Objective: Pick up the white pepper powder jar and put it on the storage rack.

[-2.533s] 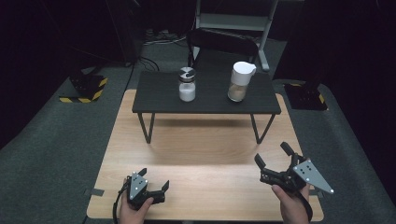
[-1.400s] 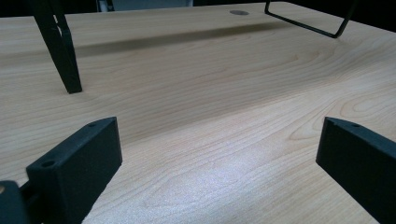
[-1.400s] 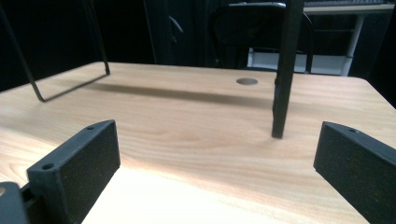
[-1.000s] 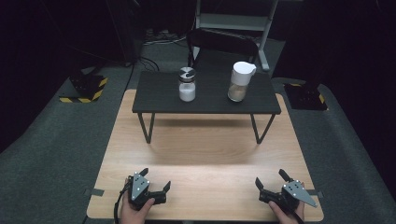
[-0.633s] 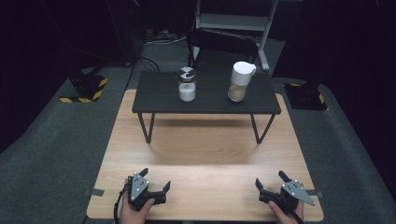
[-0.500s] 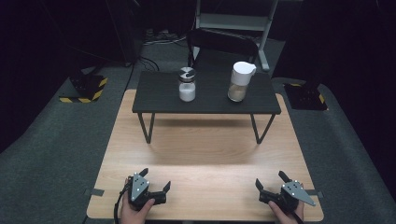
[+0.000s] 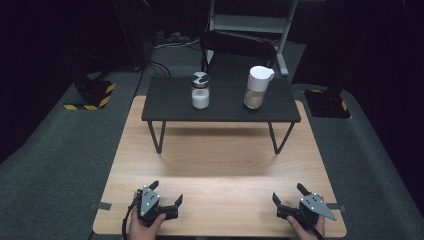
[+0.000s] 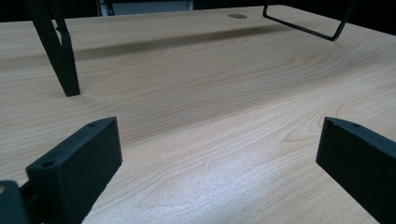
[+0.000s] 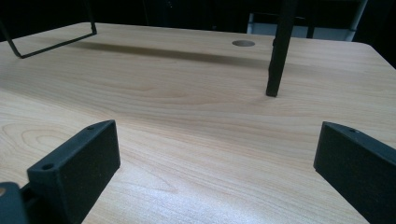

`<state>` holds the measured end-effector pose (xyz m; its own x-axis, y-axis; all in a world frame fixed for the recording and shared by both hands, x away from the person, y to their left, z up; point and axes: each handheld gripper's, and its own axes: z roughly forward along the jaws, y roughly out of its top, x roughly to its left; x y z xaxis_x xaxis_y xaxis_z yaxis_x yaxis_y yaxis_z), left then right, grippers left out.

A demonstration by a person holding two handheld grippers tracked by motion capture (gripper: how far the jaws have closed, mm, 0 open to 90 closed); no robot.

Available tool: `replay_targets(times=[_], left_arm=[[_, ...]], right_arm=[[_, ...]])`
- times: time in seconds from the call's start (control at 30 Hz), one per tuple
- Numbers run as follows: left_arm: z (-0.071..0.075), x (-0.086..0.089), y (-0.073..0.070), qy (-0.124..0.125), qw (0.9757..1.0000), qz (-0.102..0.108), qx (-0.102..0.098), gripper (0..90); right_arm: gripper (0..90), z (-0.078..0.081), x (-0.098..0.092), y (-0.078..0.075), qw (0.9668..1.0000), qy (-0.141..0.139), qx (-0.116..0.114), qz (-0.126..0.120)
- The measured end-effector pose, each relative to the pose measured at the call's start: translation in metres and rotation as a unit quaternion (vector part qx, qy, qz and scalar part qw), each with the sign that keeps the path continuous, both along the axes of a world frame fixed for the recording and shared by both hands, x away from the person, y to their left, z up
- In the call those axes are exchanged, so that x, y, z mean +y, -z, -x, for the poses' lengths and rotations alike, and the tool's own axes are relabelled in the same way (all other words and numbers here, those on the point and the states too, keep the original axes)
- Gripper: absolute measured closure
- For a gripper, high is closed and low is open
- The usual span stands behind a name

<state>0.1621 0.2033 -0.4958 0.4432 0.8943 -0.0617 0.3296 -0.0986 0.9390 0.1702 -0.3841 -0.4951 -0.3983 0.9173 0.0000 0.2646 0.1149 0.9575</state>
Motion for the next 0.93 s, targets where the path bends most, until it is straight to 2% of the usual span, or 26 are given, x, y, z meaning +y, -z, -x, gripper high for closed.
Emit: replay_targets(times=[0.23, 0.93], left_arm=[[0.0011, 0.0003, 0.0003, 0.003, 1.0, 0.001, -0.001, 0.6], [0.0001, 0.0014, 0.0001, 0.007, 1.0, 0.002, 0.001, 0.6]], right_arm=[[0.3, -0.0008, 0.0002, -0.0007, 1.0, 0.005, 0.005, -0.006], [0.3, -0.0018, -0.0012, -0.0006, 0.9999, -0.011, 0.004, -0.002]])
